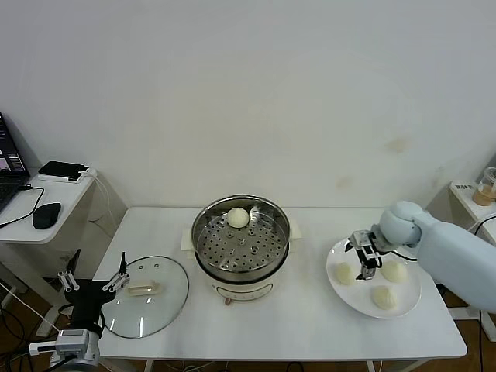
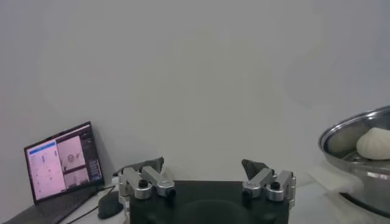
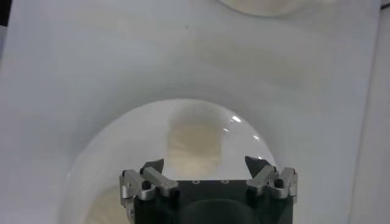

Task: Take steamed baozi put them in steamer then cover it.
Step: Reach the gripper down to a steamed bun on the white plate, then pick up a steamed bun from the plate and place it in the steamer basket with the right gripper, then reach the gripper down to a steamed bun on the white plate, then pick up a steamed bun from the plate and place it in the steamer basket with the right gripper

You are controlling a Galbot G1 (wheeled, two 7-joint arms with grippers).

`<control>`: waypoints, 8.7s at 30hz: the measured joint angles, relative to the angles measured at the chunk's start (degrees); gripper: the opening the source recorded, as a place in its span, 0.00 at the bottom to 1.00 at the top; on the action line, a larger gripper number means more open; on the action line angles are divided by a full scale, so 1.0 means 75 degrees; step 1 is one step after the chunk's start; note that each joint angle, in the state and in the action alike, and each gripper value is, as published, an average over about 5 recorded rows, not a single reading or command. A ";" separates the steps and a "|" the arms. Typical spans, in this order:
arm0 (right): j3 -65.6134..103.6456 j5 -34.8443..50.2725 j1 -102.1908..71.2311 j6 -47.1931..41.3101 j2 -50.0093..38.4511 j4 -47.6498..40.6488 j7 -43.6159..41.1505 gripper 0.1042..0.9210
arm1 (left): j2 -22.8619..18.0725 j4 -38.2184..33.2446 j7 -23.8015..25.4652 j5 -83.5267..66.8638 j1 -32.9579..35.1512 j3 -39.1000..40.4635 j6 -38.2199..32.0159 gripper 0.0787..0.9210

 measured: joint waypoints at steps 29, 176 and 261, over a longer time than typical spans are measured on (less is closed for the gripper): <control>0.0186 -0.0452 -0.0325 -0.0020 0.0614 -0.0735 -0.0059 0.59 | -0.0110 0.0002 0.0014 0.0104 0.0002 0.0066 0.0017 0.88; 0.2705 -0.0375 -0.2356 0.0816 -0.2116 0.1759 -0.0802 0.88 | -0.0066 -0.0356 0.0024 0.0182 0.0100 0.0173 0.0054 0.88; -0.0261 0.1559 0.2979 -0.0023 0.0463 0.0384 -0.0667 0.57 | -0.0137 -0.0435 0.0004 0.0302 0.0047 0.0193 0.0059 0.88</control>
